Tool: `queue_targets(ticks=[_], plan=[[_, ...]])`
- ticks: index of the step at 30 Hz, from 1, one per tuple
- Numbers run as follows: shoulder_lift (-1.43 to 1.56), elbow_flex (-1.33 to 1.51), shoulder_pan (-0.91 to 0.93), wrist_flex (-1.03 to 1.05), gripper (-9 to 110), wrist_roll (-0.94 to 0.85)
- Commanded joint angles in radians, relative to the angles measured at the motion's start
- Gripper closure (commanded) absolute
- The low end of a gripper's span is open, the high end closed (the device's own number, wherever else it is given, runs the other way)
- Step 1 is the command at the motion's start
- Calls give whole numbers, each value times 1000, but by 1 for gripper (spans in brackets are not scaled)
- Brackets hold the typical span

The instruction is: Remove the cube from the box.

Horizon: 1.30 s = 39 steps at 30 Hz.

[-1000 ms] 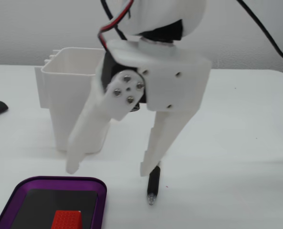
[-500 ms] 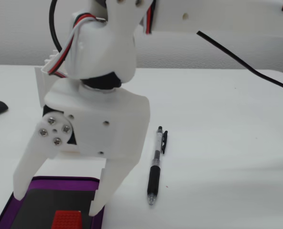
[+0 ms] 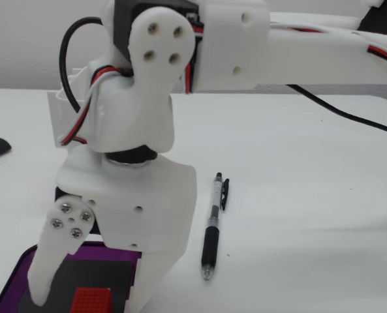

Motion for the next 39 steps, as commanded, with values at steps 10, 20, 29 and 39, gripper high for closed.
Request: queue_targets(ticks=[10,20,29,39], plan=[[15,-31,-3,-8,96,-6],[26,-35,-3,5,102,-6],[198,-192,3,153,102,-74],[555,164,29,187,102,-152]])
